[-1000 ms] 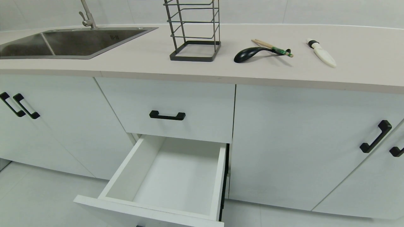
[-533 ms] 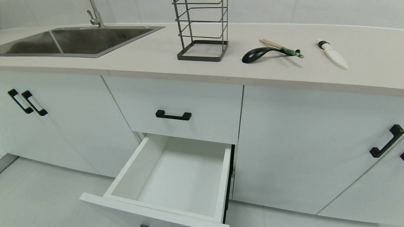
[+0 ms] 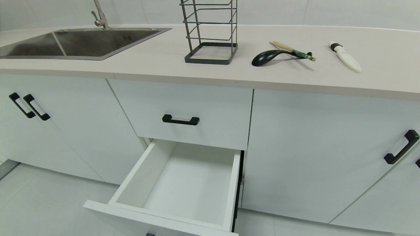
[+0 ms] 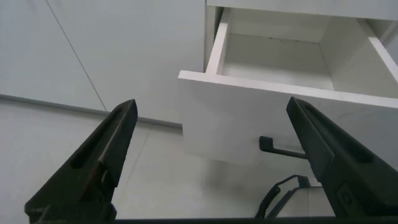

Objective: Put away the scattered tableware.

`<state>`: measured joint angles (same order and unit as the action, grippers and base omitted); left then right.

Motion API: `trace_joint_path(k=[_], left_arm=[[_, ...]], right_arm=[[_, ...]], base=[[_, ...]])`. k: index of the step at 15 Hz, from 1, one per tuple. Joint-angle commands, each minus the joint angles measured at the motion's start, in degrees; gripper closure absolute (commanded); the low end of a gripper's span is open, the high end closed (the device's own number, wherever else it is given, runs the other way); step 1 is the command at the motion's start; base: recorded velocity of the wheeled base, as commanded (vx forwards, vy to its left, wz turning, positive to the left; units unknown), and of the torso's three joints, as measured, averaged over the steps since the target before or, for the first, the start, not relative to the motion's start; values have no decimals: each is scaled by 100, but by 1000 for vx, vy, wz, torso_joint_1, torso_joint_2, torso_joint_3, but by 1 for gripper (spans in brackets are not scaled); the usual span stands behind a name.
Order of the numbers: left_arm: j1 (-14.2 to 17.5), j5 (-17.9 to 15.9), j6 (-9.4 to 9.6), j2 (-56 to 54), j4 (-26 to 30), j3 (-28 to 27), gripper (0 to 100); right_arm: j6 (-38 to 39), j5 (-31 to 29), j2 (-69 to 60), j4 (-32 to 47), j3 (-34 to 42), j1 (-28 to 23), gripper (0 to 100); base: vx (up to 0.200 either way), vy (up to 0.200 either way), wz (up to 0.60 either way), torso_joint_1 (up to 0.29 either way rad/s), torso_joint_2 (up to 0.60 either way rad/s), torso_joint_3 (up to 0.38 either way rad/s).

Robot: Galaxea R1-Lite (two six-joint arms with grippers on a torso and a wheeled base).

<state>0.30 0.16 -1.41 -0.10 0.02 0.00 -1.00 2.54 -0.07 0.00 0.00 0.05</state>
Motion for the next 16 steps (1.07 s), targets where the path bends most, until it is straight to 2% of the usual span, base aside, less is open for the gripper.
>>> trace_joint_path(k=[1,7,12,16], left_arm=[[5,2,1,10,-2,0,0],[5,2,1,10,-2,0,0],[5,11,1,10,-11,0,0],[5,11,-17,10,-11,-9,0]], right_arm=[[3,1,7,0,0,4,100],[12,1,7,0,0,4,100],[21,1,7,0,-9,4,100],[-23,1,7,0,0,4,100]], base=[[0,0,600,-2,2,2],[0,0,0,0,0,0],[200,0,0,0,0,0],[0,0,0,0,0,0]])
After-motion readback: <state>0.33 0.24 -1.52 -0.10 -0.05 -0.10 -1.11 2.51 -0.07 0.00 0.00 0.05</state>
